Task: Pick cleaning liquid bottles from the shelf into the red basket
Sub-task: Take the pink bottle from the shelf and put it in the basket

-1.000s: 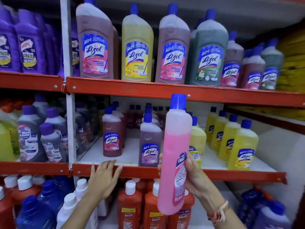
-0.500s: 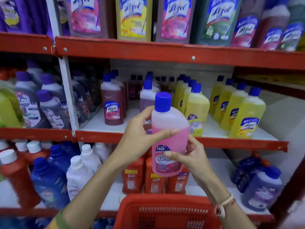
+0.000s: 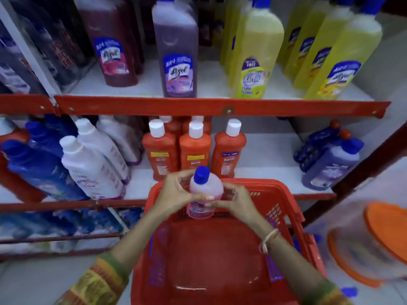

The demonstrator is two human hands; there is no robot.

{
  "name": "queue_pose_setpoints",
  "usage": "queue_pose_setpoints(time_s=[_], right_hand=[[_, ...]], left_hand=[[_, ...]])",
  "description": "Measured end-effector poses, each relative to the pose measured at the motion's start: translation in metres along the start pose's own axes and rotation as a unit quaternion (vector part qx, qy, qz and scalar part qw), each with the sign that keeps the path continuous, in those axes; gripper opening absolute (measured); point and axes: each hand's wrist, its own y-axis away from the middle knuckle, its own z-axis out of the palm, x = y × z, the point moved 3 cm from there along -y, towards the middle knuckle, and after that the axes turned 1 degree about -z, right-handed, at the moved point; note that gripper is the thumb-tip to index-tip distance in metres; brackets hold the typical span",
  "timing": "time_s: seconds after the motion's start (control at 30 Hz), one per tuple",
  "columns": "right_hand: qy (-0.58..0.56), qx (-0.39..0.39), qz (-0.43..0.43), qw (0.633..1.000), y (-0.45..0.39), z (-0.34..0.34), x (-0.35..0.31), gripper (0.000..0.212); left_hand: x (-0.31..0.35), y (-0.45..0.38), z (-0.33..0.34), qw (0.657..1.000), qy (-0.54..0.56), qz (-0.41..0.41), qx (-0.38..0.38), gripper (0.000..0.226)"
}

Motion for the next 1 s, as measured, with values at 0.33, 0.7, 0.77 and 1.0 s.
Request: queue_pose_setpoints(time_s=[0.33,0.7,0.77,1.0], right_hand=[[0.199,-0.045,0.119,0.972,0.019,0.039,0.104,0.051],[0.251,-0.074,0.158,0.952,0.026,0.062,0.133,0.059],[0.261,-0.087,0.155,0.949,0.025,0.064,0.132,0.061],[0.271,-0.144,0.098,0.947,0.019,0.053,0.103,0.058]], left_hand=[[-0.14,0.036,0.03,0.986,-0.024,-0.162,0.033,0.07],[-0.173,0.049,0.031,0.981,-0.043,-0.186,0.023,0.071],[-0.172,0.05,0.028,0.981,-0.064,-0.179,0.027,0.073],[-0.158,0.053,0.014,0.97,-0.177,-0.168,-0.018,0.069]])
